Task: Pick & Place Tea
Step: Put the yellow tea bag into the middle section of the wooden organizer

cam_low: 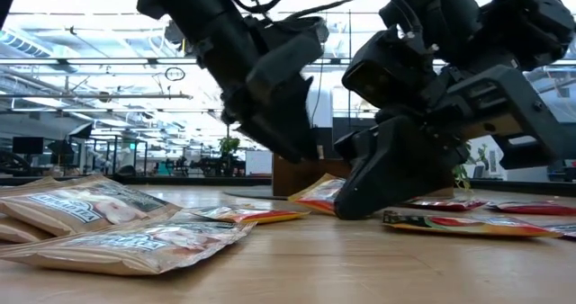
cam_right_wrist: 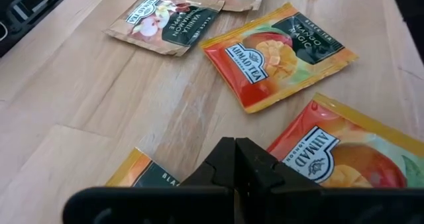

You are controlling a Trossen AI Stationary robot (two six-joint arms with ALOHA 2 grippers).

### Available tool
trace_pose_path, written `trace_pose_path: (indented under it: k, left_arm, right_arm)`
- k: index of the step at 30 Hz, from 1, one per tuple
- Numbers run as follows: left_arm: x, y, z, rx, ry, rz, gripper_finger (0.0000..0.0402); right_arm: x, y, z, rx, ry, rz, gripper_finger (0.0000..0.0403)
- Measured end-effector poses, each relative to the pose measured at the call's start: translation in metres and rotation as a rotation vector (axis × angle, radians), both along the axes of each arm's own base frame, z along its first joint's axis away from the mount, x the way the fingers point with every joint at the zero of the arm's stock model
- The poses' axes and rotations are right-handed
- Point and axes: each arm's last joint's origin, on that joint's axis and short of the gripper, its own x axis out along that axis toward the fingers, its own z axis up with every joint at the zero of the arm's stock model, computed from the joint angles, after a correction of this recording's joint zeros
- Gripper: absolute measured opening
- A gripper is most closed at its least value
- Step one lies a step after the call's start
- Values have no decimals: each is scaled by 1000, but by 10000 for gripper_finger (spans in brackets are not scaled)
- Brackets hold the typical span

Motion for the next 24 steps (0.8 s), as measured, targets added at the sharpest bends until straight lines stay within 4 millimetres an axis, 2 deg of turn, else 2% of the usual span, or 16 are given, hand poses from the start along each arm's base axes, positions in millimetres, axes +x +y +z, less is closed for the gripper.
trace_pose_path:
  k: [5,10,15,24]
  left_arm:
    - [6,2,3,-102,-26,-110,289]
    - [10,7,-8,-148,0,-150,315]
    - [10,20,-17,-182,-8,-124,324]
    - [5,36,-33,-290,-94,-121,311]
  right_arm:
    - [-2,2,-1,-25,-7,35,0]
    - [-3,3,-1,-49,-11,45,0]
    - [-6,6,-2,-72,-14,65,0]
    - [-11,14,-3,-109,-19,110,0]
